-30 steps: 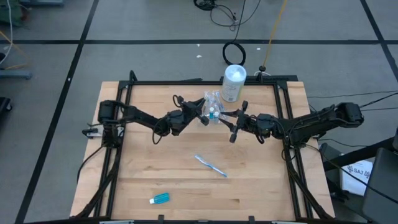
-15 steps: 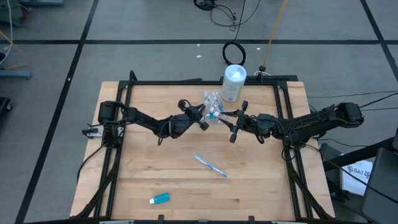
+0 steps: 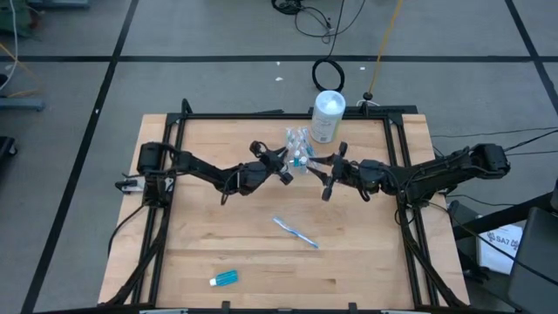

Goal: Pick & Place toothbrushing station
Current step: Put the orange toothbrush into the transparent organizer, then put the blue mouthwash into the transparent organizer

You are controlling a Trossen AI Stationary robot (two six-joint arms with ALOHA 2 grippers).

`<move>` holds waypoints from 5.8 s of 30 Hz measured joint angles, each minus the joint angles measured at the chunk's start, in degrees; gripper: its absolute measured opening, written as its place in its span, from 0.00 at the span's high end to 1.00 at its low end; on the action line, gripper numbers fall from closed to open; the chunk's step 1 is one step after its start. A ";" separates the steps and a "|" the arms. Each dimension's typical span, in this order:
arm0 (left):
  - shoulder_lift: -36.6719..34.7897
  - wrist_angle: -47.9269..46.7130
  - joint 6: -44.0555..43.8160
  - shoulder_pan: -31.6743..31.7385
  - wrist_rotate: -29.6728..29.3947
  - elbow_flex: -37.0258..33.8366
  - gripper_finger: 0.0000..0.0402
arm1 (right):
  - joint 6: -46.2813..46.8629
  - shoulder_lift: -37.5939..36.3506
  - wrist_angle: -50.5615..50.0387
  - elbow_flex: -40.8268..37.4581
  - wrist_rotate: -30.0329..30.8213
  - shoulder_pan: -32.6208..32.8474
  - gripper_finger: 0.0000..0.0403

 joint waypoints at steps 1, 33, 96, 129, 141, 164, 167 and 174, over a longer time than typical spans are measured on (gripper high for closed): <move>0.00 -0.02 0.39 -0.21 0.00 0.00 0.93 | -0.01 -0.01 -0.29 -0.01 0.00 0.00 0.71; -36.57 -60.66 -31.99 -28.52 29.85 -0.11 0.47 | 0.37 0.00 -2.33 -0.04 0.02 0.02 0.56; -8.28 -66.94 -79.93 -65.61 19.87 0.00 0.51 | 7.61 0.00 0.61 -0.02 -0.02 0.02 0.58; -27.82 -71.60 -15.73 -37.99 17.01 -0.20 0.77 | 8.59 0.35 2.97 0.02 -15.03 1.51 0.56; -27.80 -56.77 48.01 -21.42 13.38 -0.09 0.76 | 23.19 3.13 -5.88 -0.09 -13.67 1.80 0.45; -27.41 -49.07 81.11 -12.06 13.38 -0.09 0.76 | 38.82 20.11 2.75 10.40 -27.07 -4.71 0.44; -27.41 -49.18 80.55 -12.06 13.39 -0.09 0.76 | 38.47 22.18 0.13 13.40 -27.29 -5.43 0.44; -27.41 -49.22 78.55 -11.76 11.96 -0.11 0.76 | 35.94 25.58 -0.21 17.22 -30.14 -5.46 0.44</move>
